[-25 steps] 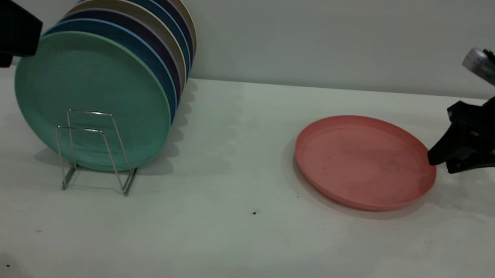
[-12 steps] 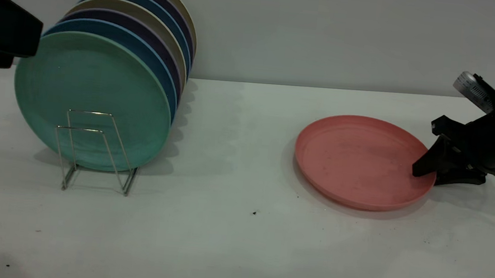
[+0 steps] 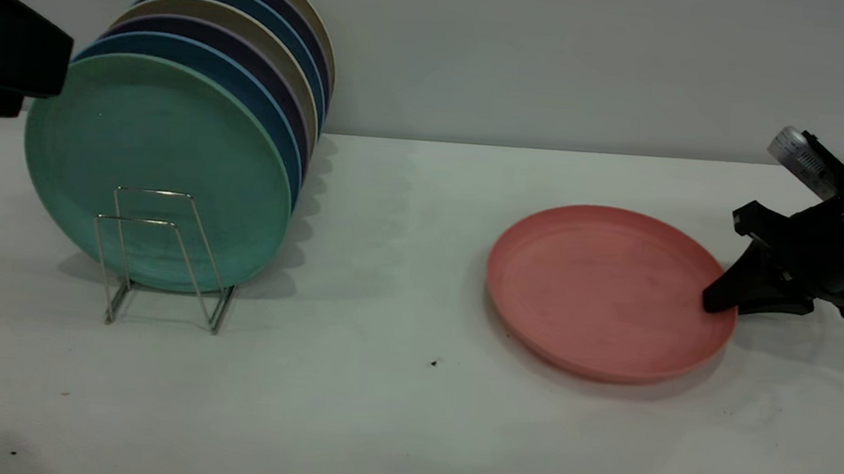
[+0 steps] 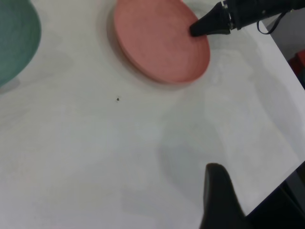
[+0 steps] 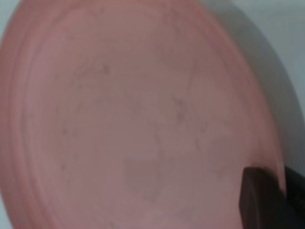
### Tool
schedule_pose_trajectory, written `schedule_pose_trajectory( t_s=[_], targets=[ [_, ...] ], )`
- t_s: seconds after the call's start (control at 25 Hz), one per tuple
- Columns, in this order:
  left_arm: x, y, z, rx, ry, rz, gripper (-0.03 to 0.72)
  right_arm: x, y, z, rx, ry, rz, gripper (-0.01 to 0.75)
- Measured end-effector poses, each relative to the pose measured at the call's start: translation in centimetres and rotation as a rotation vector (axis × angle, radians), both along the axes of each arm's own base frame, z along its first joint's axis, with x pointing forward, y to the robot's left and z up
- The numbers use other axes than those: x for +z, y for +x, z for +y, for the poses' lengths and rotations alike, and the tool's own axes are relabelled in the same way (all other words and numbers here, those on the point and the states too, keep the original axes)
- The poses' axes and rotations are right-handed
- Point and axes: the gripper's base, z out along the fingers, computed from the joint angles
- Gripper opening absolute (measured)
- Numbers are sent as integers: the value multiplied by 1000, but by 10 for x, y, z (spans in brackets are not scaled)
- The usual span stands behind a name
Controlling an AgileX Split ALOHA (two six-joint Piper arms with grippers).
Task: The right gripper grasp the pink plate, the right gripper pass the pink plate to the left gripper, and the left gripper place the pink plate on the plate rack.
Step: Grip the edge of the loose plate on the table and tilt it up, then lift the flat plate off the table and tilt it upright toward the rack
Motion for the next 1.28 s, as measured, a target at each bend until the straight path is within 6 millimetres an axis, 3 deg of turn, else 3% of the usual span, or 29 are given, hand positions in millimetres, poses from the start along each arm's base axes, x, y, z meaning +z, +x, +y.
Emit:
schedule_pose_trajectory(
  t_s=[0.32,0.72,1.0,1.28],
  targets=[
    [-2,4,-2,19,-56,25,447,27,-7,12,193,115,-38,11],
    [-44,39,-7,22,-134,159,447,44,-11,30,253,359,-67,13],
    [-73,58,-12,36,-236,222,447,44,-15,64,342,364,-58,13],
    [-88,62,-12,48,-239,270,447,44,-20,92,410,367,-48,13]
  ],
)
